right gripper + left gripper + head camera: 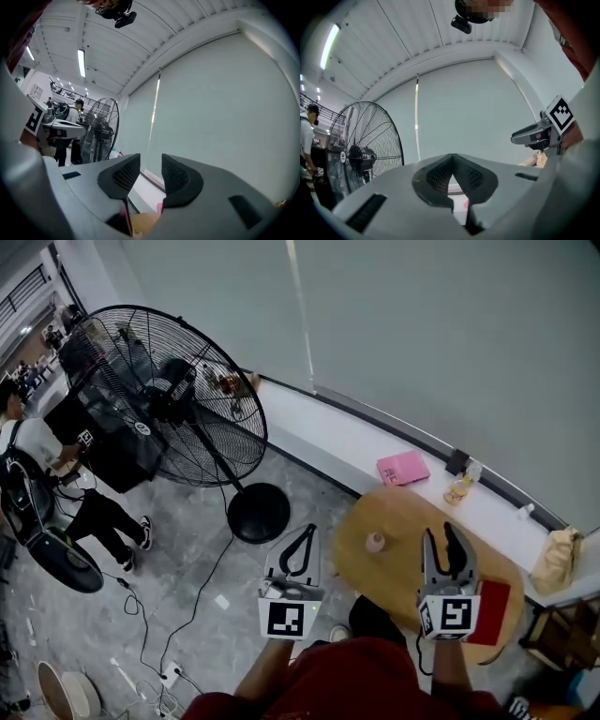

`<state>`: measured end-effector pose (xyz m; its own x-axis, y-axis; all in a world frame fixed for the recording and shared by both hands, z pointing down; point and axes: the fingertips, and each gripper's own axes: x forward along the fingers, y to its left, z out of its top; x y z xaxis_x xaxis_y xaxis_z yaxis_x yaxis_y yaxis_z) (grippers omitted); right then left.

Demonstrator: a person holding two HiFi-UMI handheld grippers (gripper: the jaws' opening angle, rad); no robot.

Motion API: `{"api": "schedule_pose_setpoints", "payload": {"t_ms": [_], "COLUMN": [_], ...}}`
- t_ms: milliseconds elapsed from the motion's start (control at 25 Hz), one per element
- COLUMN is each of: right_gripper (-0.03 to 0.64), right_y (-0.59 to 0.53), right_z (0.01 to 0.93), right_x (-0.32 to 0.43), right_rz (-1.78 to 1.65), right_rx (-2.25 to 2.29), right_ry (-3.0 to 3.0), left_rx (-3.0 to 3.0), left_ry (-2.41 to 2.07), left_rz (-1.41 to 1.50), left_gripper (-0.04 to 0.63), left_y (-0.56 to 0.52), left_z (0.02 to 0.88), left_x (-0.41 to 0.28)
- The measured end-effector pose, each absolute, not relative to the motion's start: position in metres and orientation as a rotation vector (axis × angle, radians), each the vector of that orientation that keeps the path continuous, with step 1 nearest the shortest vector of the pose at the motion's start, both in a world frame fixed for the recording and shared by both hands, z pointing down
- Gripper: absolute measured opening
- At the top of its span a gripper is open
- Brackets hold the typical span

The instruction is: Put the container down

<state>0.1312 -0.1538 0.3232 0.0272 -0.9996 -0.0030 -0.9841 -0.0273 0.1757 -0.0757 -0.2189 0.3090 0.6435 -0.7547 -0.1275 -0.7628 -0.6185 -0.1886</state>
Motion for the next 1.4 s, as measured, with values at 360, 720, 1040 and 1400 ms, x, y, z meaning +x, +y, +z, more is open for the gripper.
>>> {"api": "schedule_pose_setpoints", "payload": {"t_ms": [360, 720, 1040, 1400], "right_gripper": [0.0, -0.002, -0.003, -0.003], "right_y": [-0.145, -0.145, -0.146, -0.146], "right_z": [0.316, 0.309, 0.315, 0.314], "right_x": [0.132, 0.136, 0.136, 0.141], "right_rz": [-0.251, -0.264, -0.231, -0.233], "right_rx": [2.186, 2.167, 2.173, 2.159], "right_ry": [-2.048, -2.042, -2.05, -2.056], "left_rx": [-2.629, -2.608, -2.62, -2.653], "left_ry": [1.233, 1.243, 1.249, 1.259], "left_rz": [0.057, 0.036, 0.047, 0.061], "left_gripper": [0.005, 0.005, 0.005, 0.005], "left_y": [-0.212, -0.214, -0.214, -0.214], "left_z": [0.311, 0.313, 0.313, 0.313], "left_x": [-0.075, -0.079, -0.075, -0.07]}}
